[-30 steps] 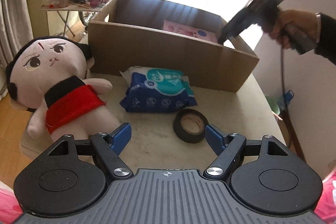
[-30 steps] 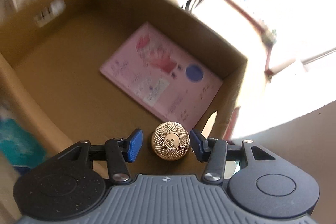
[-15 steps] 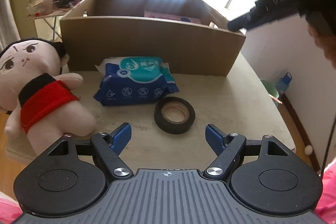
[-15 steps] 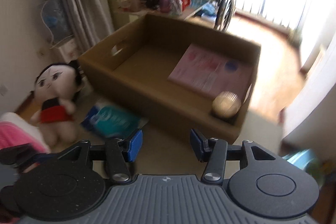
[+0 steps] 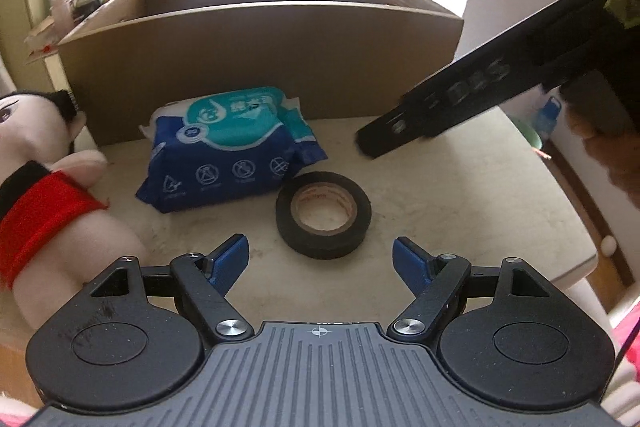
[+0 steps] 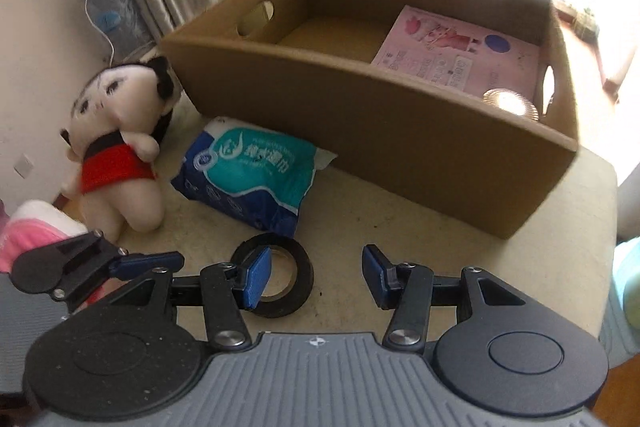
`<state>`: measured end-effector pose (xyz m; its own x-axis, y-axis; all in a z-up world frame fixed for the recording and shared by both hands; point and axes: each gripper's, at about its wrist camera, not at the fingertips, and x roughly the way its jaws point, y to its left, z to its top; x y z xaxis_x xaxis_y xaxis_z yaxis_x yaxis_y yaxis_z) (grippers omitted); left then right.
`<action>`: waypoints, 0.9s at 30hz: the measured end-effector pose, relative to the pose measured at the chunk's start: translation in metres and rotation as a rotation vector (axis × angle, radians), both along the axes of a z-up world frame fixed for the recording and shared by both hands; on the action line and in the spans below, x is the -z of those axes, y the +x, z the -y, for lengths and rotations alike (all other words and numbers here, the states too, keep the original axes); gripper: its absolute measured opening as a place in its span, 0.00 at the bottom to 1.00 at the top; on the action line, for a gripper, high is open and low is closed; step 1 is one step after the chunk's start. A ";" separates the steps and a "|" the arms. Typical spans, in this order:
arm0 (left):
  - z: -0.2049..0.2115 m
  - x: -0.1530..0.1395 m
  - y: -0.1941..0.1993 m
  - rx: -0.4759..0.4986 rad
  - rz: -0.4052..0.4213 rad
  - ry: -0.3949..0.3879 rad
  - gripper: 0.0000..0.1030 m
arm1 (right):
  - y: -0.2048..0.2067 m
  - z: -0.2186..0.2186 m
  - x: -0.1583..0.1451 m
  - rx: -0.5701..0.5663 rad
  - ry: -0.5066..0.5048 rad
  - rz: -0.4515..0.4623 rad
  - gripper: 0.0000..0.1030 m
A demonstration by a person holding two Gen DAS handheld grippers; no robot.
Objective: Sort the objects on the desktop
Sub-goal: 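Move the right gripper down to the black tape roll, then close the right gripper on the black tape roll's rim and lift it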
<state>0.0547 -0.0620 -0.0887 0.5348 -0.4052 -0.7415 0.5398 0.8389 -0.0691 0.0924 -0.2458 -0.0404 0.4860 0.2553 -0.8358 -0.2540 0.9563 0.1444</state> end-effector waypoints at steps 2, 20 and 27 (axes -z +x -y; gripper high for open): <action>0.004 0.003 0.002 0.016 0.005 0.011 0.78 | 0.003 -0.001 0.007 0.001 0.001 -0.011 0.51; 0.021 0.024 0.013 0.087 0.004 0.069 0.75 | 0.017 -0.020 0.039 -0.087 -0.019 -0.094 0.35; 0.021 0.023 0.011 0.088 0.017 0.064 0.69 | 0.018 -0.023 0.039 -0.102 -0.036 -0.088 0.31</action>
<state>0.0657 -0.0834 -0.1116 0.5124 -0.4030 -0.7583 0.6121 0.7908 -0.0067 0.1107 -0.2232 -0.0796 0.3835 0.2687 -0.8836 -0.3385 0.9311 0.1362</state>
